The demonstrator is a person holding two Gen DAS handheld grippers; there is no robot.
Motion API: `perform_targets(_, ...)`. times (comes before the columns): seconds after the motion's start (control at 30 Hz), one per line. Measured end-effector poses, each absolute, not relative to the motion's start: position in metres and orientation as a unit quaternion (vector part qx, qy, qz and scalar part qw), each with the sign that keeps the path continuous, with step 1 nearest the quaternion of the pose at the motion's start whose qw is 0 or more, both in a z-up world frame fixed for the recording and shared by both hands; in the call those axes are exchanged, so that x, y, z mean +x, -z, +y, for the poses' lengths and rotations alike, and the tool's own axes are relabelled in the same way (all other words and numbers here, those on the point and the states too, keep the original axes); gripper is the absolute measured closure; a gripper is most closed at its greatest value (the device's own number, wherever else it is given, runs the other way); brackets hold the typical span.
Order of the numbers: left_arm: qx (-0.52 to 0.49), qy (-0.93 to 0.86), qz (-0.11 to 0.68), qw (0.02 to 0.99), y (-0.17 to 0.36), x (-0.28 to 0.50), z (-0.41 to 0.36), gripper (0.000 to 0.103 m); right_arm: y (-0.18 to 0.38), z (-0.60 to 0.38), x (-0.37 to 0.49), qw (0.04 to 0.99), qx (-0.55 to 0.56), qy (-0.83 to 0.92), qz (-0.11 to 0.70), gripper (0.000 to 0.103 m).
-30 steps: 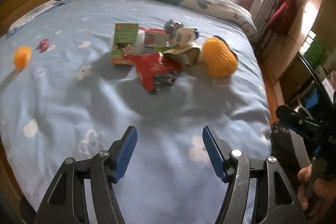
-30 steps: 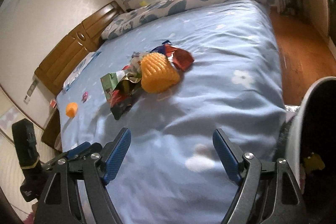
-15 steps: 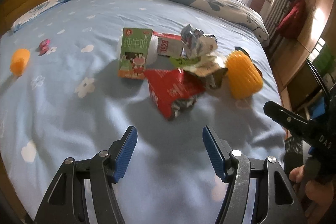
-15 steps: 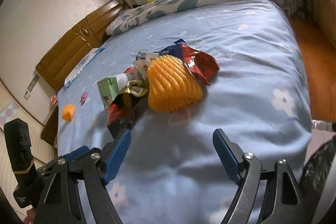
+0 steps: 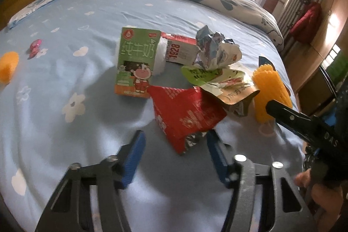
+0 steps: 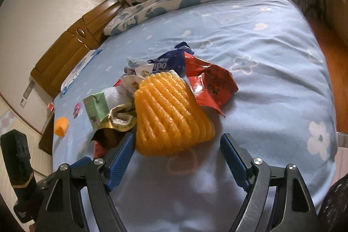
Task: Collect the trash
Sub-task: 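Grasp the red wrapper with the left tool while the right tool grasps the orange cup, then carry red wrapper and orange cup to the bin and release both inside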
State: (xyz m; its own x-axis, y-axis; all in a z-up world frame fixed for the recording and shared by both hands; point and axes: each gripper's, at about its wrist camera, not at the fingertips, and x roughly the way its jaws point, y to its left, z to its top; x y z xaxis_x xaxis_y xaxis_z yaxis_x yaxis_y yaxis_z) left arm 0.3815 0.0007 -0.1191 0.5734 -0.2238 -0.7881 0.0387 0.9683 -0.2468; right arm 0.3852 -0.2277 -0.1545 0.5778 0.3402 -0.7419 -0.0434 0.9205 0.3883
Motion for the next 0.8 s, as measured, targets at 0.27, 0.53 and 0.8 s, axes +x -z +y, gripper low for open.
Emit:
perform_targets(0.27, -0.089, 0.092, 0.447, 0.885, 0.117, 0.374, -0.005, 0.099, 0.153, -0.222, 0.381, 0.876, 0.153, -0.120, 0.442, 0.068)
perform_targets(0.53, -0.083, 0.097, 0.437, 0.890, 0.107, 0.329, -0.003, 0.103, 0.136, -0.224, 0.342, 0.878, 0.154, -0.127, 0.434, 0.071)
perform_targets(0.8, -0.081, 0.127, 0.431, 0.890, 0.089, 0.290, -0.015, 0.103, 0.115, -0.238, 0.292, 0.882, 0.164, -0.129, 0.423, 0.071)
